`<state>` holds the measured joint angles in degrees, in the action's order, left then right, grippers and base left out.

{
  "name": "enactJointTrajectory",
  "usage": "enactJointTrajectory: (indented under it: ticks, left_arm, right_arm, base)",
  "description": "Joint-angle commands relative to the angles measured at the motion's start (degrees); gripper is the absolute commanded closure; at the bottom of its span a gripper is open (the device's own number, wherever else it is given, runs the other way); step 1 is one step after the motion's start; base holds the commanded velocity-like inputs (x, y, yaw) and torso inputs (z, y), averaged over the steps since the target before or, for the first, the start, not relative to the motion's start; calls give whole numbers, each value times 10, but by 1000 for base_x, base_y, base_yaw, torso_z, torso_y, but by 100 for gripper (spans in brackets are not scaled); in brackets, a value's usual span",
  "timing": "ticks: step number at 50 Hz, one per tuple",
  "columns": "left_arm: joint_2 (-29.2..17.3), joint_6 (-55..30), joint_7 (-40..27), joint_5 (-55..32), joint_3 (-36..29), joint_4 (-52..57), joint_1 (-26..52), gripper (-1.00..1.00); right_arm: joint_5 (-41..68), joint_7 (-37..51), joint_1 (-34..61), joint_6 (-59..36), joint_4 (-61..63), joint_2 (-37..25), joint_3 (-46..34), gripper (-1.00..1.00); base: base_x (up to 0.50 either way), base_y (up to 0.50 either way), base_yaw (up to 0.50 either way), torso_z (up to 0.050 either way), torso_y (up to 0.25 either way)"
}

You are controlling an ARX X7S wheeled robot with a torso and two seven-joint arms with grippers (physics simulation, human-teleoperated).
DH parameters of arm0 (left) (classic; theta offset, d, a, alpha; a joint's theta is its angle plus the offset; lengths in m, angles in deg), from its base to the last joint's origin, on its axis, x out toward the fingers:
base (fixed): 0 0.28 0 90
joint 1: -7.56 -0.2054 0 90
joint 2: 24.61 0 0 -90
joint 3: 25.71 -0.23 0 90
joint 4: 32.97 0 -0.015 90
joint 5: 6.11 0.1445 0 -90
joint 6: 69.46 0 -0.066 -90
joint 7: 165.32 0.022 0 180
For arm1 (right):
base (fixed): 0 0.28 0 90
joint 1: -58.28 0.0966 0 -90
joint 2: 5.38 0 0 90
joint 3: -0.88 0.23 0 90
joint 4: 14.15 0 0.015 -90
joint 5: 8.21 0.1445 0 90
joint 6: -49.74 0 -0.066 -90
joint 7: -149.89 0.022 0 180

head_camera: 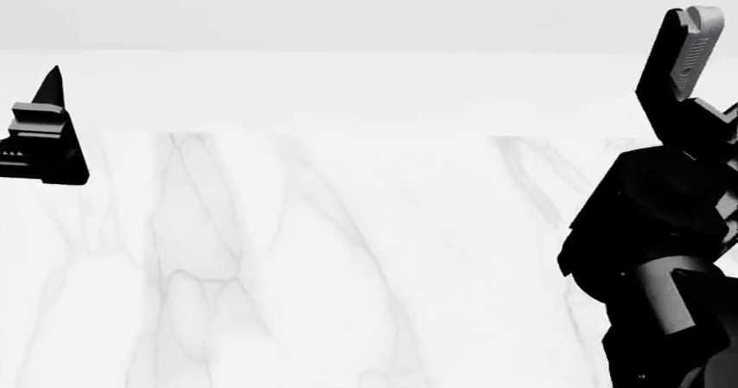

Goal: Pick up the book on the left and place it on top of the shelf.

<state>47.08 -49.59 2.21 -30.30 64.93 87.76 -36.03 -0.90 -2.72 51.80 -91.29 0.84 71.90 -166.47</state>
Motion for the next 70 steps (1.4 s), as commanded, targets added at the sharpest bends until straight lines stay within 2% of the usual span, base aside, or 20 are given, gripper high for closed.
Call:
enactJointTrajectory:
  ticks: [1,11,17,25,33,40,56,57,70]
  left_arm:
    - [-2,1,-1,-3,1,0,-2,-100]
    - [-4,0,-3,-6,3,3,-3,-100]
    - [-4,-1,-5,-7,5,6,-4,-100]
    - [-6,0,-6,-10,7,7,-9,-100]
    - [-6,6,-6,-10,5,4,-13,-100]
    - [-6,7,-8,-11,5,4,-15,-100]
    - [-9,13,-10,-14,6,2,-20,-100]
    - [-9,13,-10,-14,6,1,-20,-100]
    - [-11,9,-13,-18,8,5,-19,-100]
  right_arm:
    - [-70,11,-2,-88,0,-24,-3,100]
    - [-70,11,-13,-147,0,-45,36,100]
    - [-68,26,-22,-187,0,-61,86,100]
    - [-69,93,-24,-221,0,-77,157,100]
    - [-69,156,-28,-233,0,-91,227,100]
    - [-67,147,-37,-224,0,-94,271,100]
    - [-73,111,-48,-212,0,-92,271,100]
    - [-74,111,-48,-211,0,-92,269,-100]
    - [-75,109,-47,-200,0,-88,251,-100]
  base:
    - [0,0,0,0,0]
    - [0,0,0,0,1]
    - [0,0,0,0,2]
    - [0,0,0,0,1]
    - [0,0,0,0,1]
    - [0,0,0,0,0]
    - [0,0,0,1,1]
    - [0,0,-3,0,0]
    - [0,0,0,0,1]
